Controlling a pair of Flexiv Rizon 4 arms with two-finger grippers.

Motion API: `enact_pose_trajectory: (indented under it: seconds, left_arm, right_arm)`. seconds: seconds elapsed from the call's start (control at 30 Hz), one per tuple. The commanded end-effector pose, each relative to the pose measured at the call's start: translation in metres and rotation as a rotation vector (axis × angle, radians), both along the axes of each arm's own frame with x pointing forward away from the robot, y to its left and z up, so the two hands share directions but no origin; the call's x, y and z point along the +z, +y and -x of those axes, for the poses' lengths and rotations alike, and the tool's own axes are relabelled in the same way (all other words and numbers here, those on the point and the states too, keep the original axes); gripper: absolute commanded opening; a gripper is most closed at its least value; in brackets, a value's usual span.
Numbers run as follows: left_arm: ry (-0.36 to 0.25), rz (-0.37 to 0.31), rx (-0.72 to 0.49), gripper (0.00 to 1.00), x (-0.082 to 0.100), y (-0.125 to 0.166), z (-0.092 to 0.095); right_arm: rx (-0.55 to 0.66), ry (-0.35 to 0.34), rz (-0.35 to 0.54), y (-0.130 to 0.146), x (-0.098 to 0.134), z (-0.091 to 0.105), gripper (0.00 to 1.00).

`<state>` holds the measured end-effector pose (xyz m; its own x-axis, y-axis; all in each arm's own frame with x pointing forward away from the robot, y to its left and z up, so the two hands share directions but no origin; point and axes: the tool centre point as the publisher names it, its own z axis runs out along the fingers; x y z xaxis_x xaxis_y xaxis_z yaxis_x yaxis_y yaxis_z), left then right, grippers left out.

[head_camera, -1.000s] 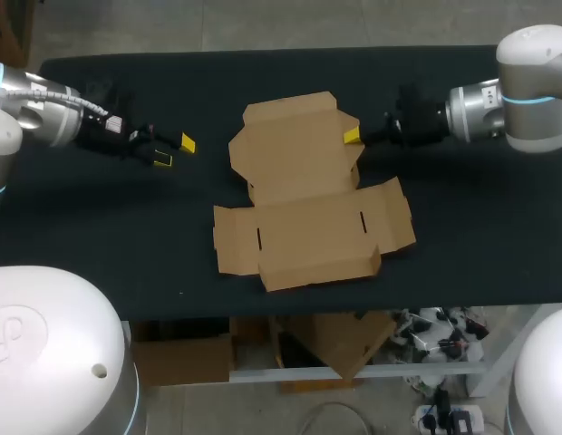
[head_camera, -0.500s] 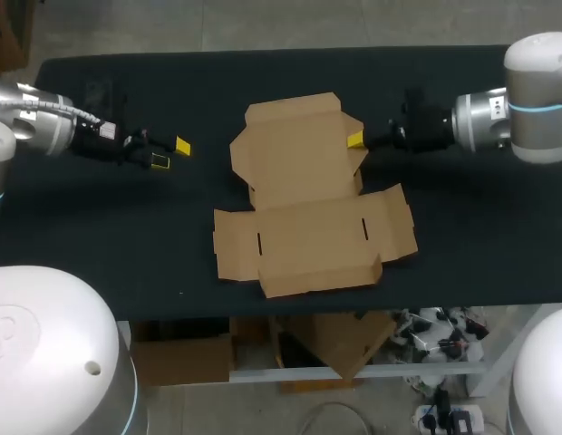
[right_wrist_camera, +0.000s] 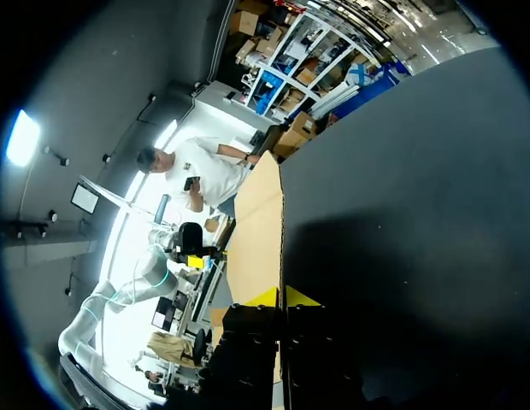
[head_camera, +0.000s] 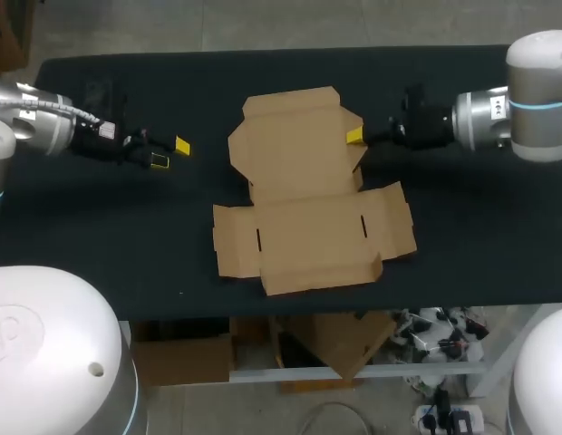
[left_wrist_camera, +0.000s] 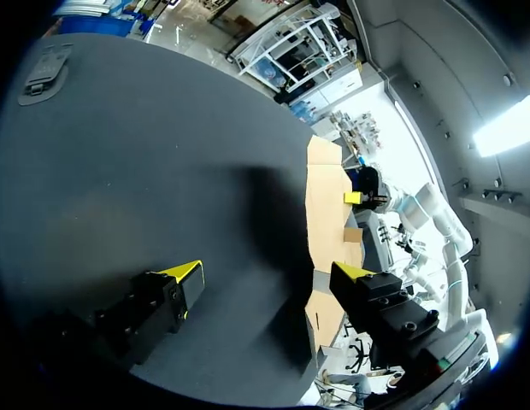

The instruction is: Assemble the packaging by folding the flat box into shape, placing the metal phone stand inside, and closing the box properly

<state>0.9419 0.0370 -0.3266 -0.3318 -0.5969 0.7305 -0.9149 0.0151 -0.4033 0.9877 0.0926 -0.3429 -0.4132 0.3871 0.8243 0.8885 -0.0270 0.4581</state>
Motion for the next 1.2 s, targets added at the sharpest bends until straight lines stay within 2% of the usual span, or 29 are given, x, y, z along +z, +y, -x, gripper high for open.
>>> enact_pose_trajectory:
  seconds: [0.03, 0.23, 0.57, 0.8, 1.2]
  left_arm:
    - [-0.04, 0.037, -0.008, 1.0, -0.002, 0.001, -0.006]
    - [-0.102, 0.085, -0.042, 1.0, -0.002, -0.005, -0.017]
    - [-0.194, 0.126, -0.132, 1.0, 0.005, -0.033, -0.034]
    - [-0.259, 0.139, -0.173, 1.0, 0.016, -0.049, -0.036]
    - [-0.357, 0.19, -0.239, 1.0, 0.027, -0.067, -0.046]
  right_arm:
    - [-0.004, -0.029, -0.021, -0.004, 0.003, 0.001, 0.0]
    - [-0.002, -0.053, -0.026, -0.002, 0.01, -0.004, 0.0]
    - [-0.012, -0.113, -0.049, 0.0, 0.018, -0.012, 0.0]
    - [-0.022, -0.149, -0.07, -0.01, 0.025, -0.023, 0.0]
    - [-0.004, -0.193, -0.088, -0.003, 0.033, -0.027, 0.0]
